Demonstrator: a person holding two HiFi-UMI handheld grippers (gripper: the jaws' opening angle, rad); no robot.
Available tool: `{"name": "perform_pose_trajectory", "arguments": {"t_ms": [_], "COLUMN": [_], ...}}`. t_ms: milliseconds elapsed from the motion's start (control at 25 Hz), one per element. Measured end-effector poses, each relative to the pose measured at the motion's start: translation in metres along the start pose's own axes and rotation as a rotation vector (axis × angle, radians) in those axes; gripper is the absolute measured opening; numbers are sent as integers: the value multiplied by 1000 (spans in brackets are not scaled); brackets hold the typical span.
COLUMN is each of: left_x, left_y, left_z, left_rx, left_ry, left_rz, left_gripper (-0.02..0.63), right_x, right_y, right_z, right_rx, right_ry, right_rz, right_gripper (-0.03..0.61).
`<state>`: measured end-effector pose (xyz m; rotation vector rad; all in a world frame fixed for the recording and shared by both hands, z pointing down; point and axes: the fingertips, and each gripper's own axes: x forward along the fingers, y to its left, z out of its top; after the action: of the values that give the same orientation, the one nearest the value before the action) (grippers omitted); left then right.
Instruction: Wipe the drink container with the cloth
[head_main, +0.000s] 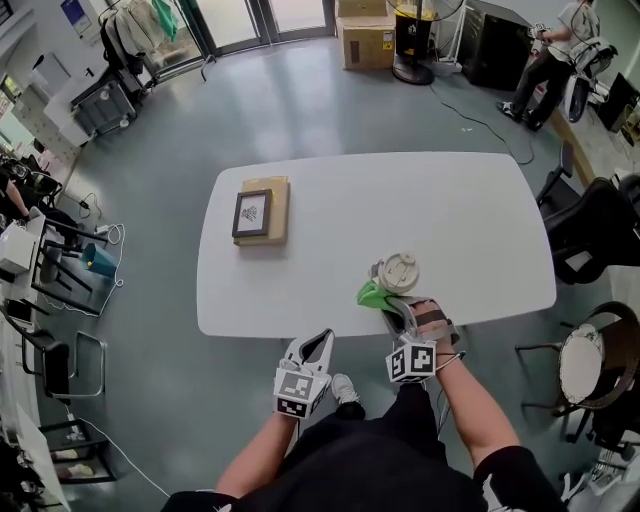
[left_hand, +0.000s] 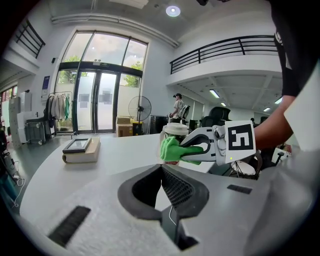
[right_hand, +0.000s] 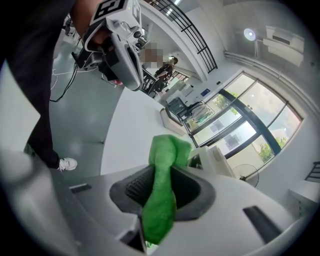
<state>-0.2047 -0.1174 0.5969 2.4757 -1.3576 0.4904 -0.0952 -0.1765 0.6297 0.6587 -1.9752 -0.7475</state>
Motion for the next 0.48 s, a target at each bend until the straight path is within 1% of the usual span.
{"name": "perform_pose_trajectory", "arguments": {"t_ms": [80, 240, 360, 480], "left_x": [3, 8, 7, 5], "left_y": [0, 2, 2, -1], "left_z": [5, 11, 8, 2], "left_rx": [13, 9, 11, 37], "left_ry": [-5, -13, -6, 14], "left_rz": [-1, 13, 24, 30], "left_gripper": [14, 14, 14, 14], "right_x": [6, 16, 24, 34], "right_y": [6, 16, 28, 40], "right_z": [-2, -9, -15, -23], "right_rx": [9, 21, 23, 14], "right_ry": [5, 17, 33, 54], "right_rz": [22, 62, 87, 103], "right_gripper": [104, 104, 104, 105]}}
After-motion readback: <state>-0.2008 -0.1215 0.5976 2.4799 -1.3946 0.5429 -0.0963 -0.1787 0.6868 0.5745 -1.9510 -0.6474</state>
